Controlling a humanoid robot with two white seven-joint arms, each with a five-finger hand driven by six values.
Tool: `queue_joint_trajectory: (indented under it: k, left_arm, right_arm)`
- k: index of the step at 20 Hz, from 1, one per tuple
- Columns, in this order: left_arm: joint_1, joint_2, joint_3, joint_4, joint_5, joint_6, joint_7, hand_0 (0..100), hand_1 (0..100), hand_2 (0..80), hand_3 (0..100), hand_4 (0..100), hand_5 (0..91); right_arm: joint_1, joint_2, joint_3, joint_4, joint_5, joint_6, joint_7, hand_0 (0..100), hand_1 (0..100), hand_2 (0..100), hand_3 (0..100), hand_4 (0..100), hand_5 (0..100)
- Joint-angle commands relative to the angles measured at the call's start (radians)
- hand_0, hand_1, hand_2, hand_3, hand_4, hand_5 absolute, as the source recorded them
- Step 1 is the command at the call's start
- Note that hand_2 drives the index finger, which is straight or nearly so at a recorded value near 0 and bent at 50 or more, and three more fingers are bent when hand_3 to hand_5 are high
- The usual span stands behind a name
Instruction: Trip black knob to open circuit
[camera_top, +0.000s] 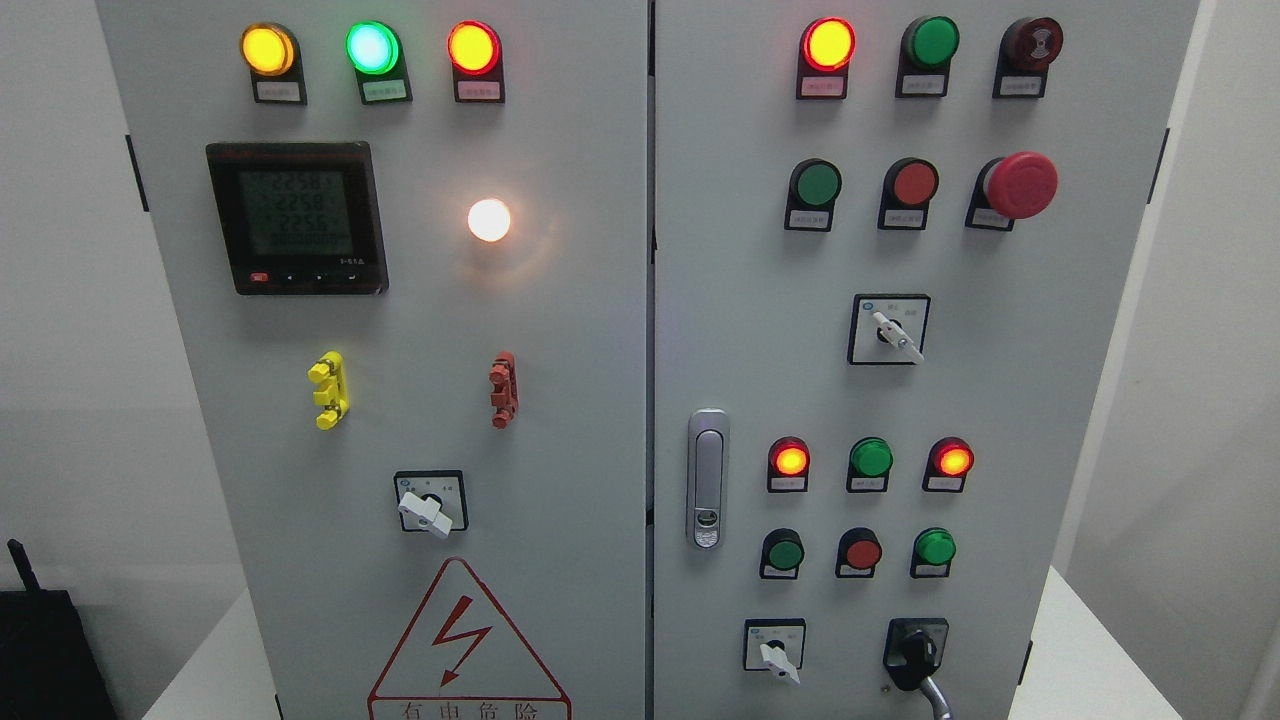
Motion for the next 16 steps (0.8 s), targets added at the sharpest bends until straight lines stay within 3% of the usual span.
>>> queue_joint_trajectory:
  k: [1,5,16]
  left_arm:
    - [-0.002,-0.002,0.001,0.000,0.002,-0.002,0.000,12,39,0.0,0,0,0.0]
    - [-0.002,-0.002,0.001,0.000,0.002,-0.002,0.000,12,39,0.0,0,0,0.0]
    - [-0.002,-0.002,0.001,0.000,0.002,-0.002,0.000,12,39,0.0,0,0,0.0]
  right_arm:
    - [-0.014,0.000,0.029,-0.051,0.005,-0.022,0.021,71,74,0,100,93,92]
    - [-0.009,-0.001,0.041,-0.055,0.005,-0.024,0.043,71,74,0,100,93,92]
    - [-0.018,-0.001,0.043,-0.055,0.005,-0.024,0.046,71,74,0,100,93,92]
